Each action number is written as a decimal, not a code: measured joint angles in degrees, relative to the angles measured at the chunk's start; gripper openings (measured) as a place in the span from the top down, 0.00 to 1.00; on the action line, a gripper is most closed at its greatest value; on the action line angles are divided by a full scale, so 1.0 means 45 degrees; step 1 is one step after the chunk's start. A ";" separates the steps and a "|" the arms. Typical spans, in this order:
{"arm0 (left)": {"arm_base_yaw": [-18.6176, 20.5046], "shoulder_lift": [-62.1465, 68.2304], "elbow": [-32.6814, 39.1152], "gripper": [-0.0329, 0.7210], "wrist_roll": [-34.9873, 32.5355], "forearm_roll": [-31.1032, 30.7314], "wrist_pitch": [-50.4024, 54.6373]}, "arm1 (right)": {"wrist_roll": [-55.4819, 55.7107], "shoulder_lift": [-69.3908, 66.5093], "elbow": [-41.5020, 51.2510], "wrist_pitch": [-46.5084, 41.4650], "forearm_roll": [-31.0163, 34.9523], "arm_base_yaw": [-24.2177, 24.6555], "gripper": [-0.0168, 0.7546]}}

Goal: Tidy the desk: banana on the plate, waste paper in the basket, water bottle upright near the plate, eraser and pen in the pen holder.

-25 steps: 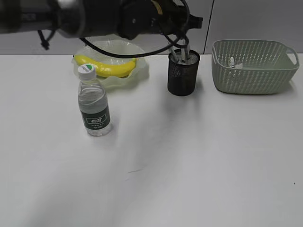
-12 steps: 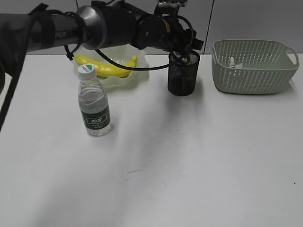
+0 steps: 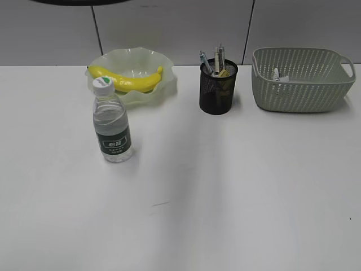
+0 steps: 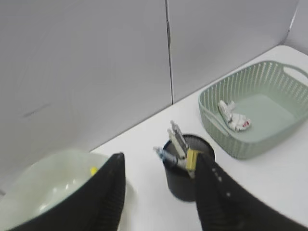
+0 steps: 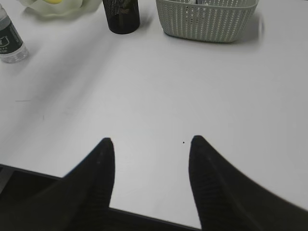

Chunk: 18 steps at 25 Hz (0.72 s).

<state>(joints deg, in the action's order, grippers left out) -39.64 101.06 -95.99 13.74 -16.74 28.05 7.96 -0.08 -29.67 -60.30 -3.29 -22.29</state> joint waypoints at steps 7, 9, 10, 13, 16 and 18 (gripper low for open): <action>-0.0043 -0.9619 0.8303 0.50 0.0000 -0.0021 0.3212 | 0.0000 0.0000 0.0000 0.0010 0.0000 0.0000 0.46; -0.0043 -1.2228 0.9849 0.50 0.0000 0.0021 0.4581 | 0.0000 0.0000 0.0013 0.0010 0.0000 0.0000 0.47; -0.0043 -1.3573 1.0522 0.50 0.0000 0.0046 0.5209 | 0.0000 0.0000 0.0013 0.0010 -0.0011 0.0000 0.47; -0.0043 -1.6598 1.1947 0.50 0.0000 0.0228 0.6440 | 0.0000 0.0000 0.0057 0.0026 -0.0011 0.0000 0.49; -0.0043 -1.8989 1.2869 0.50 0.0000 0.0568 0.6869 | 0.0000 0.0000 0.0083 0.0026 -0.0011 0.0000 0.52; -0.0043 -2.0116 1.3317 0.50 0.0000 0.0660 0.6932 | 0.0000 0.0000 0.0083 0.0040 -0.0011 0.0000 0.52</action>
<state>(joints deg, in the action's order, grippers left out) -39.84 10.54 -36.06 13.74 -13.77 59.24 7.96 -0.08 -29.30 -60.12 -3.34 -22.29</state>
